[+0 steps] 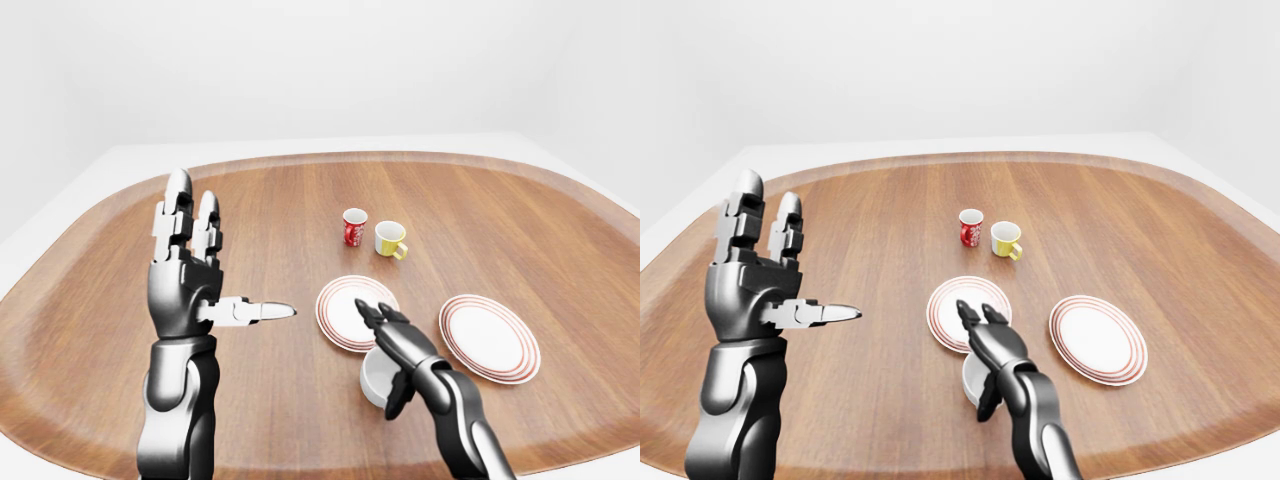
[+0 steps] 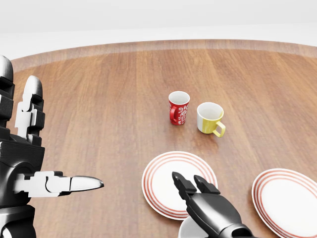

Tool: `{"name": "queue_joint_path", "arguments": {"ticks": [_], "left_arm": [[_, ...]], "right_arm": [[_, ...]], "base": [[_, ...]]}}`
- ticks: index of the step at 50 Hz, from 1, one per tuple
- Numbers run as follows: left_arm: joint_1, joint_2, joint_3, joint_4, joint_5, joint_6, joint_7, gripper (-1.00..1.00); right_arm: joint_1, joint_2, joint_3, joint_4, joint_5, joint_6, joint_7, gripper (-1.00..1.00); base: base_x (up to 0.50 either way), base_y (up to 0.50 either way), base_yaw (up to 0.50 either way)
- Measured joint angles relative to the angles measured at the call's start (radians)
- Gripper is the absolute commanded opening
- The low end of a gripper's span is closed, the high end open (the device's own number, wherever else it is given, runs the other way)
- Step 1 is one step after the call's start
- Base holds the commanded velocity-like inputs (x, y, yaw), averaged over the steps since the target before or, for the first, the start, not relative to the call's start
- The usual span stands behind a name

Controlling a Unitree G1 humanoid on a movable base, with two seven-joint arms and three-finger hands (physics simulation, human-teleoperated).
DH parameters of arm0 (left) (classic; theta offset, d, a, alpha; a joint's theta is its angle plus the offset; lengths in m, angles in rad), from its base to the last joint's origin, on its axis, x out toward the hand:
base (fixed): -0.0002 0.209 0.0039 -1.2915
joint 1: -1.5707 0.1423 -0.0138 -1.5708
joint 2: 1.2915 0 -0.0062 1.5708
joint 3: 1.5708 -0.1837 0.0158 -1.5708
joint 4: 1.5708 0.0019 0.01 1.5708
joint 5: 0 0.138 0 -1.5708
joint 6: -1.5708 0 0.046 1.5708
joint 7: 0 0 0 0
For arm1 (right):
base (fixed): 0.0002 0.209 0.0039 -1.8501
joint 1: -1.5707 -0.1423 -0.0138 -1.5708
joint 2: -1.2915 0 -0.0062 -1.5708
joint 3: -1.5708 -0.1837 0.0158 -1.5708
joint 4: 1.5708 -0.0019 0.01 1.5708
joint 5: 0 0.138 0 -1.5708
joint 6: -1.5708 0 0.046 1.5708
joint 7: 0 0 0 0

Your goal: Put the white mug on the left plate.

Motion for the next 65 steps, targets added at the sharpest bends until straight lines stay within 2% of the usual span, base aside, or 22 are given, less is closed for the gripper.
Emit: {"name": "queue_joint_path", "arguments": {"ticks": [65], "left_arm": [[-0.005, 0.002, 0.005, -0.001, -0.004, 0.0, 0.001, 1.0]], "right_arm": [[-0.067, -0.002, -0.007, 0.178, -0.021, 0.0, -0.043, 1.0]], "base": [[0.0, 0.0, 0.0]]}}
